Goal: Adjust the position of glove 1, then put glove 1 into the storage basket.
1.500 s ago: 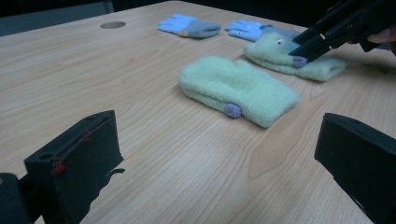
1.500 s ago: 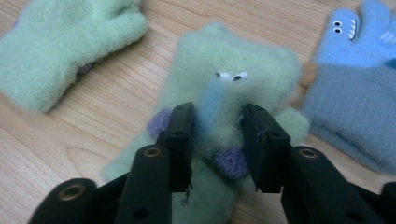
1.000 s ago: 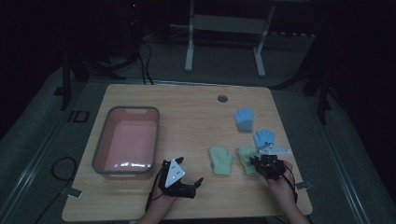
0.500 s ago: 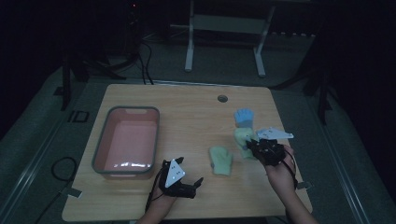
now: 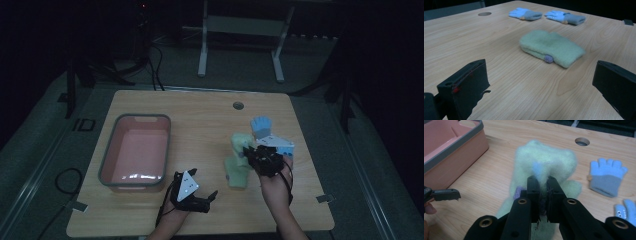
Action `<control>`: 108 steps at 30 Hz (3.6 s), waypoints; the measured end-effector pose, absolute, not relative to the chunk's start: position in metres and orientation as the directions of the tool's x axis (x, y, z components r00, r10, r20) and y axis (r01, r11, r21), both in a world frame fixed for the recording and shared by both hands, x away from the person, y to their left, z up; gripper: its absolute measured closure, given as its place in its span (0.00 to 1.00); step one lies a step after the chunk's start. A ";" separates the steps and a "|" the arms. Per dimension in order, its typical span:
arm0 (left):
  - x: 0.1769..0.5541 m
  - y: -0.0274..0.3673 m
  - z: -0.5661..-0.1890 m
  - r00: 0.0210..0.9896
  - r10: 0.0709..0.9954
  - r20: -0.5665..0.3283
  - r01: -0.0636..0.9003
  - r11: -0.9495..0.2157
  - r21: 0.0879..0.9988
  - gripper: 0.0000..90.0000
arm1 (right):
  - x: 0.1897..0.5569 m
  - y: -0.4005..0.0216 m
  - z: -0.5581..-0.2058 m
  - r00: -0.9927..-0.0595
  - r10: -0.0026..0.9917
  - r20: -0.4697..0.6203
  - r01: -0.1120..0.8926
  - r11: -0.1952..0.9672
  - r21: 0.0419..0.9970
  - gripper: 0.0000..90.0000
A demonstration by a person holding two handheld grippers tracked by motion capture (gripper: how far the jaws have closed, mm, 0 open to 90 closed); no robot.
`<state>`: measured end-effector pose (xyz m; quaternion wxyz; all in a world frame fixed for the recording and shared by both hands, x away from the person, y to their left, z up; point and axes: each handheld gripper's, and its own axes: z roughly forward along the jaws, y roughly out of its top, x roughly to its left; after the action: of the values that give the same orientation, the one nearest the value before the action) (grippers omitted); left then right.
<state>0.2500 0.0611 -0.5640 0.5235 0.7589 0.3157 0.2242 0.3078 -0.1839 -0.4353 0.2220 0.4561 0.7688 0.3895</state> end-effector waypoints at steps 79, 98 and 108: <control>0.262 0.030 -0.537 0.844 0.535 -0.026 0.285 -0.409 0.867 0.01 | 0.352 -0.240 -0.478 -0.724 0.669 0.169 0.518 0.365 0.774 0.15; 0.293 -0.022 -0.537 0.942 0.301 0.151 0.074 -0.620 0.781 0.24 | 0.384 -0.222 -0.503 -0.775 0.607 0.175 0.507 0.434 0.745 0.39; 0.303 -0.034 -0.552 0.942 0.227 0.248 -0.015 -0.709 0.705 0.38 | 0.405 -0.217 -0.535 -0.752 0.597 0.279 0.602 0.450 0.660 0.41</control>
<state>0.3026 -0.0338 -0.5517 0.3769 0.9104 0.0582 0.1602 0.4049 -0.2167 -0.5347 -0.0032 0.3523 0.8513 0.3887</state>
